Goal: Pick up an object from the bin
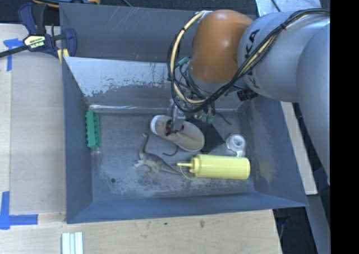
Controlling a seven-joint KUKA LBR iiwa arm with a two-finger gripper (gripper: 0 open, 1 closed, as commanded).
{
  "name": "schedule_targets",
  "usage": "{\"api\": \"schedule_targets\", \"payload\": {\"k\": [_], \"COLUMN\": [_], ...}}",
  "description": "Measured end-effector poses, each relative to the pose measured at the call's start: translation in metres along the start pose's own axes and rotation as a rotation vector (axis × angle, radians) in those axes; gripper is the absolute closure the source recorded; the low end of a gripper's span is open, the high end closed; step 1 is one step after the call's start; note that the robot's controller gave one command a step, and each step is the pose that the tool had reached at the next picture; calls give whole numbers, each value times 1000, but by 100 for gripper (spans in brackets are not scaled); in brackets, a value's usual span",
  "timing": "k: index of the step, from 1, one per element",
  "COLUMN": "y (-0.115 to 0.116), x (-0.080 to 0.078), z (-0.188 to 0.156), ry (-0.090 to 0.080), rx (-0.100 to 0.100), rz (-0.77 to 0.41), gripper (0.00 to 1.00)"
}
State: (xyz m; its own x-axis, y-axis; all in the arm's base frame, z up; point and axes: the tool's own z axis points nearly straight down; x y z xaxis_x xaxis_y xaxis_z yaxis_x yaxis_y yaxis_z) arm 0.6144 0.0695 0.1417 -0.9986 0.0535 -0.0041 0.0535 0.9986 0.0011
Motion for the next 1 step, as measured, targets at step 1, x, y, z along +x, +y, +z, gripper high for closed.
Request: {"api": "schedule_targets", "payload": {"k": [1], "y": [0], "x": [-1], "z": [-5], "ry": [-2], "rx": [0], "rz": [0], "gripper": [100]}}
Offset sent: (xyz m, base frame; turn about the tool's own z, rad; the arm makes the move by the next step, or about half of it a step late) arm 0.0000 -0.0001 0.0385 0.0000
